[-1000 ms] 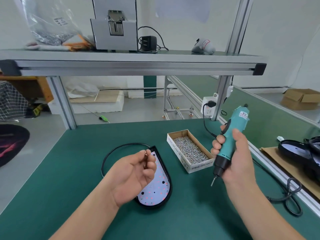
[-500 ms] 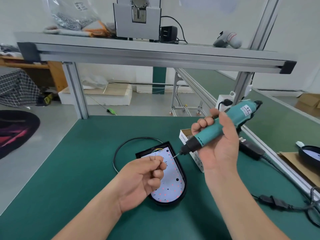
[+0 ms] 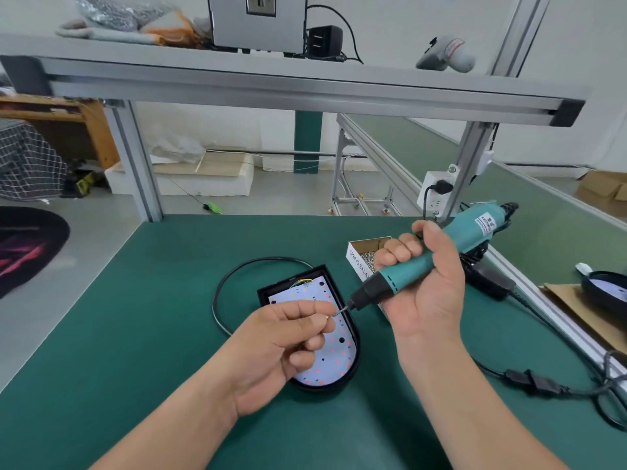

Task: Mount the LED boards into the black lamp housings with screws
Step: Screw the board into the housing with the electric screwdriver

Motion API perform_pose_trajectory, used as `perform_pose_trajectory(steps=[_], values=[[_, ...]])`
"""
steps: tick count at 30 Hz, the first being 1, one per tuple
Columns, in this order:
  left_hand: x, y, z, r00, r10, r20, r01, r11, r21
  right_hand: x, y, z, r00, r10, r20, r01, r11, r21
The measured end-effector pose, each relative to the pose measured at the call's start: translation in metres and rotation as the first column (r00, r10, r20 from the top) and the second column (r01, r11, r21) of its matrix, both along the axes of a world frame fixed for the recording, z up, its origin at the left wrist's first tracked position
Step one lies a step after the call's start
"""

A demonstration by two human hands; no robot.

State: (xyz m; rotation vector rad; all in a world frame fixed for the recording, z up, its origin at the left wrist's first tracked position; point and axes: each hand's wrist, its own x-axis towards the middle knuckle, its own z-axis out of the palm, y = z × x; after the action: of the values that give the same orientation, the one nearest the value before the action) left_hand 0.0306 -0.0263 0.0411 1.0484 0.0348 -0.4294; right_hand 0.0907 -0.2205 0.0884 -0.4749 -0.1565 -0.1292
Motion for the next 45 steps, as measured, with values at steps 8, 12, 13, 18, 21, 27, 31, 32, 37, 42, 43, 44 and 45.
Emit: perform_pose_trajectory(steps=[8,12,13,18,21,27,31,32,37,42,43,44,45], values=[[-0.0027,-0.0001,0.003,0.999,0.024,0.04,-0.025,0.999,0.023,-0.0011,0.0029,0.0004,0.999,0.01,0.047,-0.011,1.0,0.025],[-0.0029,-0.0003,0.0027,0.998,0.034,0.045,-0.036,0.998,0.042,-0.0025,0.003,0.0002,0.999,0.006,0.051,-0.007,1.0,0.022],[-0.0031,-0.0006,0.0025,0.998,0.034,0.045,-0.036,0.998,0.045,-0.0025,0.0031,0.0003,0.999,0.005,0.051,-0.007,1.0,0.022],[-0.0039,-0.0015,0.0016,0.999,0.033,0.043,-0.035,0.998,0.059,-0.0032,0.0039,-0.0006,0.999,0.01,0.046,-0.01,1.0,0.006],[-0.0044,-0.0022,0.0015,0.998,0.037,0.044,-0.041,0.996,0.075,-0.0041,0.0042,-0.0021,0.999,0.006,0.04,-0.005,1.0,-0.011],[-0.0048,-0.0011,-0.0015,0.995,0.059,0.086,-0.07,0.989,0.127,-0.0051,0.0047,-0.0024,0.999,0.024,0.043,-0.022,0.998,-0.05],[-0.004,-0.0018,-0.003,0.986,0.098,0.133,-0.119,0.98,0.162,-0.0047,0.0062,-0.0011,1.0,-0.005,0.023,0.007,0.996,-0.092],[-0.004,-0.0018,-0.0038,0.985,0.105,0.137,-0.127,0.978,0.165,-0.0046,0.0064,-0.0008,1.0,-0.011,0.02,0.013,0.995,-0.095],[-0.0051,-0.0021,-0.0037,0.983,0.104,0.152,-0.131,0.975,0.178,-0.0043,0.005,-0.0006,0.999,-0.038,0.007,0.039,0.995,-0.093],[-0.0053,-0.0028,-0.0044,0.98,0.117,0.162,-0.149,0.969,0.198,-0.0044,0.0043,-0.0021,0.999,-0.032,0.012,0.033,0.994,-0.108],[-0.0052,-0.0034,-0.0041,0.978,0.121,0.172,-0.157,0.965,0.213,-0.0043,0.0043,-0.0022,0.999,-0.028,0.019,0.03,0.993,-0.117],[-0.0053,-0.0037,-0.0041,0.975,0.123,0.187,-0.165,0.959,0.228,-0.0045,0.0043,-0.0024,0.999,-0.023,0.025,0.026,0.992,-0.126],[-0.0054,-0.0038,-0.0036,0.971,0.124,0.205,-0.173,0.954,0.243,-0.0044,0.0044,-0.0025,0.999,-0.019,0.03,0.022,0.991,-0.132]])
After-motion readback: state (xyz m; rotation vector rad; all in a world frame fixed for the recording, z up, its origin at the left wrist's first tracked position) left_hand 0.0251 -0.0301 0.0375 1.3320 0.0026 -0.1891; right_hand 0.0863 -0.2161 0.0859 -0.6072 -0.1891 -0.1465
